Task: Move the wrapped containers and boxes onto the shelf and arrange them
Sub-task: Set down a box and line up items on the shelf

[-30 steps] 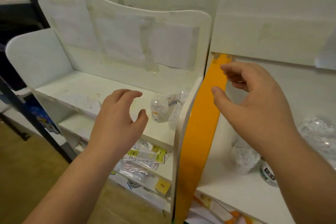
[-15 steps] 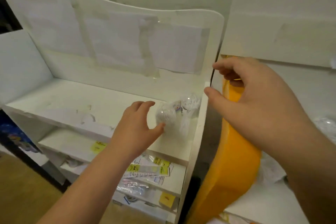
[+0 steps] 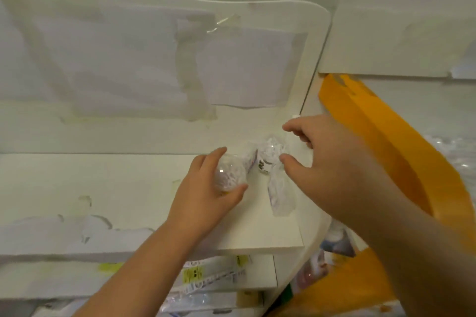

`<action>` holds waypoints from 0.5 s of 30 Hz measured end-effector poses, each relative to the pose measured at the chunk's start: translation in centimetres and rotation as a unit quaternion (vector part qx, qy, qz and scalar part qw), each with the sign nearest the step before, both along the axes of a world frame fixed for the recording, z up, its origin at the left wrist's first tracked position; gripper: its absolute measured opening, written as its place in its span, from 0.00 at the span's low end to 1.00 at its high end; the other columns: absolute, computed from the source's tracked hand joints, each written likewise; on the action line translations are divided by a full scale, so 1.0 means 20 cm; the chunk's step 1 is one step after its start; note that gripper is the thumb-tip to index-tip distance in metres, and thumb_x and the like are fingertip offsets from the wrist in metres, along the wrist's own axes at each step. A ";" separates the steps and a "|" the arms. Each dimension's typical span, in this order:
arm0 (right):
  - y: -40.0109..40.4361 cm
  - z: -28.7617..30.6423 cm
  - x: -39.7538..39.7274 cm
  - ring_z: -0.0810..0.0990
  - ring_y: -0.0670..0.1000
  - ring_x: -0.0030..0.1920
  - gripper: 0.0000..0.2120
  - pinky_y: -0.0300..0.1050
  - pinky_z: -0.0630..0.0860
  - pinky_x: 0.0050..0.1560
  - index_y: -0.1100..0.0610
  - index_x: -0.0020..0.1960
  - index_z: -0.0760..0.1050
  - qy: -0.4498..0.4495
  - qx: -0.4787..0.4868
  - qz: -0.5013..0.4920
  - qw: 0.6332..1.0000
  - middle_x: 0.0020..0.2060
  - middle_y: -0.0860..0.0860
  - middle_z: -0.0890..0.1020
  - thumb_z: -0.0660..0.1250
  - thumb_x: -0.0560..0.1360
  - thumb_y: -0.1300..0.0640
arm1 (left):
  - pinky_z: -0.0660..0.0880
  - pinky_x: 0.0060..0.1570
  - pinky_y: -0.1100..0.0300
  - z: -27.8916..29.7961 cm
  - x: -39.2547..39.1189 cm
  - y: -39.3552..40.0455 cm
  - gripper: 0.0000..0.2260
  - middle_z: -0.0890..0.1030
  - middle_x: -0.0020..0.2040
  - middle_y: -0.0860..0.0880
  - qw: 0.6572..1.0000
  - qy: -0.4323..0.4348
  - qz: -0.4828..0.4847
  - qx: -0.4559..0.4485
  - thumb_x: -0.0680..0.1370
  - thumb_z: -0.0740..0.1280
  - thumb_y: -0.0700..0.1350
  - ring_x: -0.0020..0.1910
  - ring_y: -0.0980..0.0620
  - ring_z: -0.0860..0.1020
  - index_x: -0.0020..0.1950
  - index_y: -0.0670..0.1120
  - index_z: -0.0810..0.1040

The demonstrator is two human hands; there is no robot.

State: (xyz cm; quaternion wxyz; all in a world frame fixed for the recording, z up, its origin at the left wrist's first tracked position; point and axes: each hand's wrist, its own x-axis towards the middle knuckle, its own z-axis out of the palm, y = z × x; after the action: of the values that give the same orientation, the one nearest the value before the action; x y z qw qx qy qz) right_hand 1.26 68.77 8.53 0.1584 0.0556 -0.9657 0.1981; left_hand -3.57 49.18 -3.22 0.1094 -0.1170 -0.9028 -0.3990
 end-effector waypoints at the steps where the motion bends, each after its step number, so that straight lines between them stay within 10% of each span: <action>1: -0.03 -0.04 -0.04 0.72 0.41 0.58 0.21 0.39 0.72 0.59 0.45 0.69 0.69 -0.019 -0.008 -0.002 1.000 0.61 0.43 0.75 0.67 0.77 0.49 | 0.67 0.55 0.65 0.02 0.00 -0.05 0.37 0.69 0.64 0.59 1.000 0.004 0.003 0.014 0.69 0.74 0.59 0.58 0.62 0.70 0.74 0.60 0.62; 5: -0.16 -0.23 -0.21 0.78 0.51 0.52 0.15 0.44 0.75 0.50 0.48 0.63 0.72 -0.139 0.010 -0.015 0.990 0.57 0.48 0.74 0.63 0.77 0.56 | 0.73 0.59 0.60 0.09 -0.02 -0.25 0.39 0.72 0.66 0.58 0.997 0.001 0.032 0.064 0.68 0.75 0.61 0.61 0.58 0.74 0.74 0.62 0.61; 10: -0.31 -0.41 -0.39 0.76 0.54 0.46 0.15 0.54 0.75 0.49 0.54 0.51 0.73 -0.153 0.136 0.004 0.979 0.53 0.51 0.72 0.62 0.67 0.67 | 0.72 0.41 0.76 0.10 -0.02 -0.40 0.37 0.72 0.67 0.57 0.994 -0.018 0.045 0.103 0.68 0.76 0.58 0.60 0.53 0.76 0.74 0.61 0.63; 15: -0.35 -0.46 -0.52 0.77 0.55 0.52 0.17 0.44 0.66 0.43 0.58 0.58 0.72 -0.135 0.238 0.006 0.962 0.57 0.54 0.72 0.65 0.71 0.68 | 0.76 0.60 0.52 0.10 0.00 -0.47 0.36 0.72 0.66 0.60 0.994 -0.018 0.036 0.102 0.68 0.75 0.61 0.61 0.56 0.75 0.72 0.66 0.62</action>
State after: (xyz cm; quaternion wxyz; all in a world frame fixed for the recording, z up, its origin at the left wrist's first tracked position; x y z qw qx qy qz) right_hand -9.23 61.78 -0.58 0.0071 0.0701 -0.9970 -0.0309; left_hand -3.57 39.78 -1.13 0.1190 -0.0656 -0.8630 -0.4866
